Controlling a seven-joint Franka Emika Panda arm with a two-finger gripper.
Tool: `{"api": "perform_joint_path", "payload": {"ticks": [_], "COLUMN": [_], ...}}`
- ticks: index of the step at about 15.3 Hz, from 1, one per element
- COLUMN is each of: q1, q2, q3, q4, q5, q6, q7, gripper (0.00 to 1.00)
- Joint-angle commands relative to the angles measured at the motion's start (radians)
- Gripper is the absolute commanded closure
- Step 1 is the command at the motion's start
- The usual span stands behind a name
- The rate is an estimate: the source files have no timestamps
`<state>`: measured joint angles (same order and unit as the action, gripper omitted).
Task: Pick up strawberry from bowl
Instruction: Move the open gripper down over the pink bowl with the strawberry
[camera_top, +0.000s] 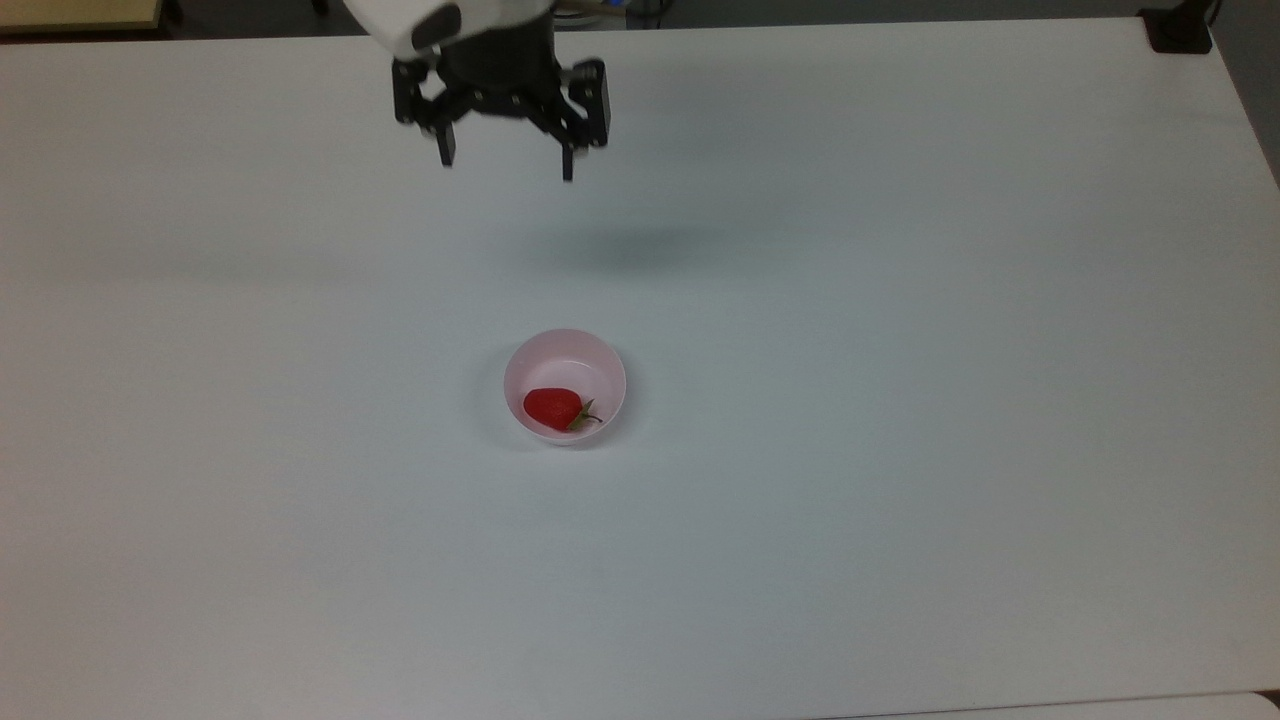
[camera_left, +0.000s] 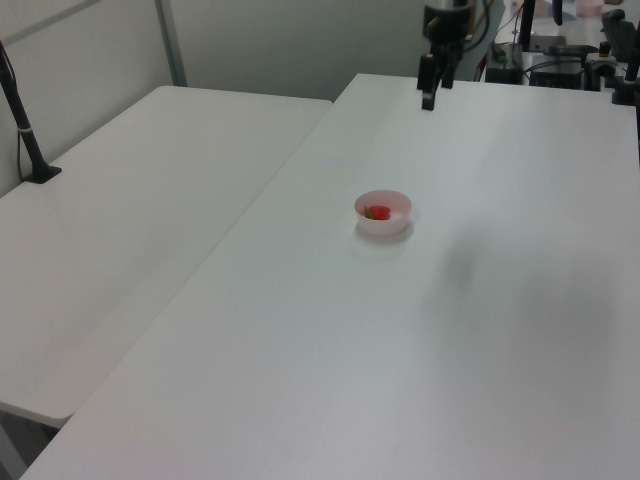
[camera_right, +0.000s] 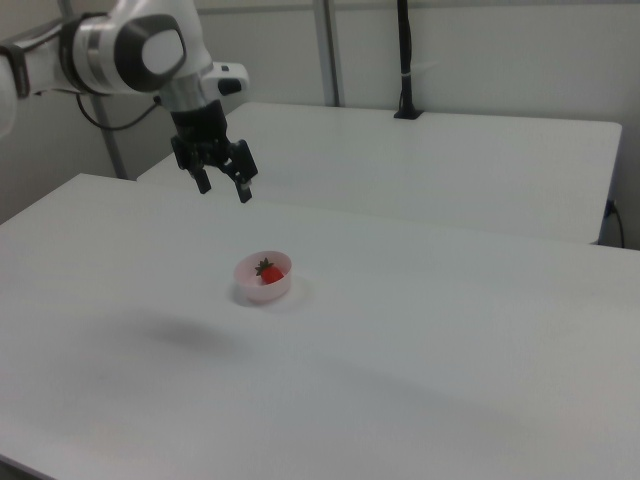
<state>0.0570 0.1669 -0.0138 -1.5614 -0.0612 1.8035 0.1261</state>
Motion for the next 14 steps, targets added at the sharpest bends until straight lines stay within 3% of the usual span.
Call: {"api": "perform_joint_path", "payload": {"ticks": [1,9,14], "q1": [0.014,0.032,0.034], "q2": [0.077,0.219,0.299], "q3": [0.003,0.005,0.005], "q4": [0.013,0.040,0.041], "q5": [0.000,0.009,0.003], "q6": [0.062,0.172,0.227], "q7": [-0.029,-0.258,-0.353], "gripper": [0.00,0.00,0.12]}}
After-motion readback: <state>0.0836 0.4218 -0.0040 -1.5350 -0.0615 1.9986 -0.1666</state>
